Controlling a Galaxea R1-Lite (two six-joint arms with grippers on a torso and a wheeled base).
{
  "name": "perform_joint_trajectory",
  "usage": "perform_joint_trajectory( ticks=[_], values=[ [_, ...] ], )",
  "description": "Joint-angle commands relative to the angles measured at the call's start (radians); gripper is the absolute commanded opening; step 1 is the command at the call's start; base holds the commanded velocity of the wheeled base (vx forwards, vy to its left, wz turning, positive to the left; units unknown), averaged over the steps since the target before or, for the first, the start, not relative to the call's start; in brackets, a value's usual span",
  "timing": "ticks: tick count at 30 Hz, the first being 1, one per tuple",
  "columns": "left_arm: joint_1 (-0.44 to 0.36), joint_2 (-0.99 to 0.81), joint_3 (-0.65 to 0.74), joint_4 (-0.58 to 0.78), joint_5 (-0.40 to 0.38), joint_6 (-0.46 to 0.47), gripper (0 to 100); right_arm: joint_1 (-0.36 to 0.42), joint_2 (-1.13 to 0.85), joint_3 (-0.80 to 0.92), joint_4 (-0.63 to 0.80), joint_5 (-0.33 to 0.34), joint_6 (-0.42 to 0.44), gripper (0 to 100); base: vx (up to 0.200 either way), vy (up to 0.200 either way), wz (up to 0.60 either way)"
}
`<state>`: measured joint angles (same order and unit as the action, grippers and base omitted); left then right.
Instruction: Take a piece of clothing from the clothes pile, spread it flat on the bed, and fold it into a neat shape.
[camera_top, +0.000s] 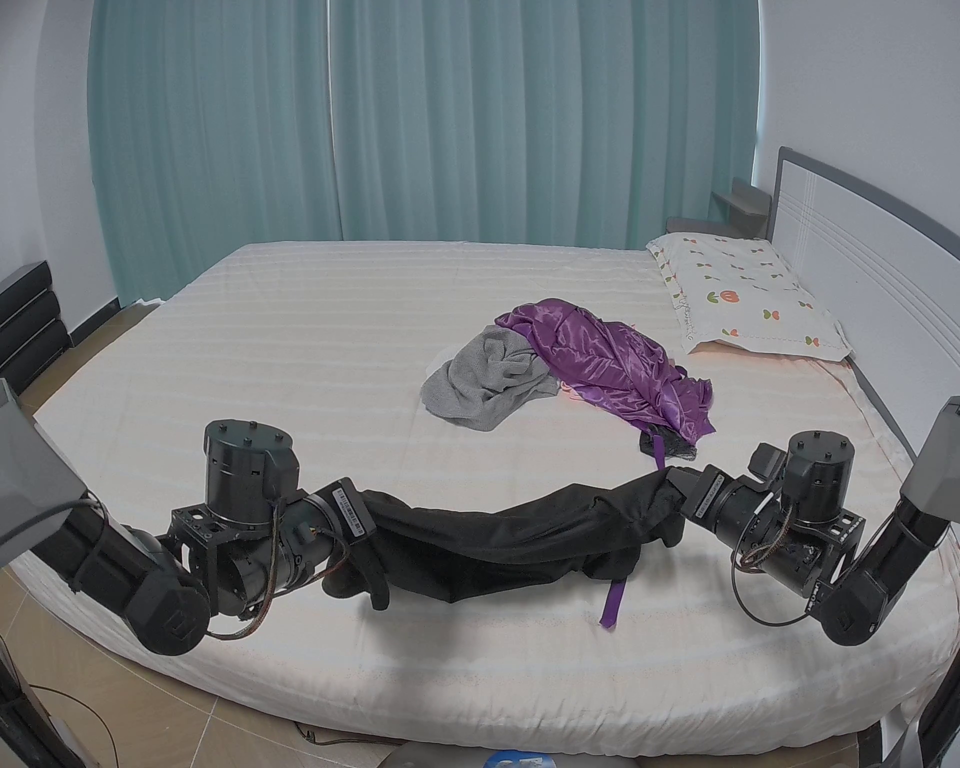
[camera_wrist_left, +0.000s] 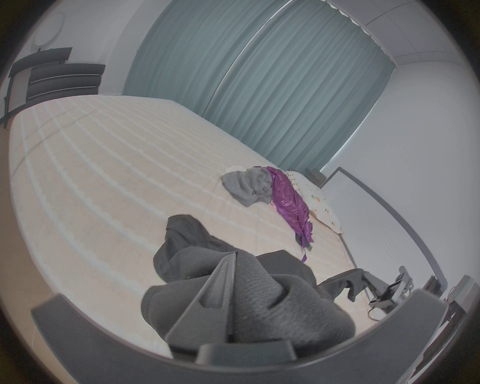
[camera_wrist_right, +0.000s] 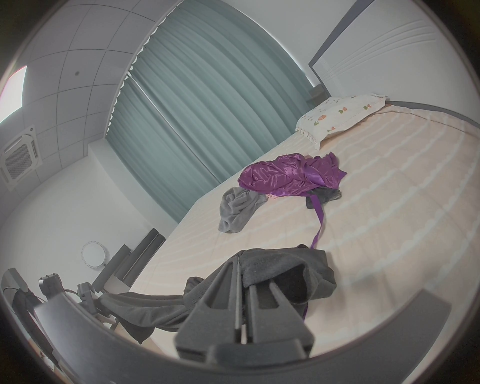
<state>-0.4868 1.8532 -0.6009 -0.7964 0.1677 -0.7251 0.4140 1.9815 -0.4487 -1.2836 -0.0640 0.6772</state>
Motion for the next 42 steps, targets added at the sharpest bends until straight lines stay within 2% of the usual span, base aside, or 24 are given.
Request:
perform_joint_trajectory(
  ticks=[1, 6, 15, 24, 30, 42],
  values=[
    [-0.001, 0.037, 0.030, -0.032, 0.001, 0.001, 0, -0.001, -0.006, 0.030, -0.005, -0.002, 0.002, 0, 0.000, 0.000, 0.00],
    [-0.001, 0.024, 0.059, -0.092, 0.003, 0.000, 0, 0.003, -0.032, 0.070, -0.048, -0.002, 0.001, 0, 0.000, 0.000, 0.00],
    [-0.009, 0.021, 0.075, -0.093, 0.003, -0.011, 0, 0.040, -0.072, 0.090, -0.049, 0.000, 0.002, 0, -0.200, 0.000, 0.00],
    [-0.009, 0.031, 0.073, -0.159, 0.003, -0.013, 0, 0.040, -0.076, 0.082, -0.051, 0.000, 0.033, 0, 0.000, 0.000, 0.00],
    [-0.003, 0.026, 0.056, -0.161, 0.007, -0.062, 0, 0.040, -0.078, 0.079, -0.052, 0.000, 0.039, 0, 0.000, 0.000, 0.00],
    [0.004, 0.018, 0.053, -0.165, 0.003, -0.068, 0, 0.037, -0.075, 0.079, -0.108, 0.000, 0.041, 0, 0.000, 0.200, 0.00]
  ],
)
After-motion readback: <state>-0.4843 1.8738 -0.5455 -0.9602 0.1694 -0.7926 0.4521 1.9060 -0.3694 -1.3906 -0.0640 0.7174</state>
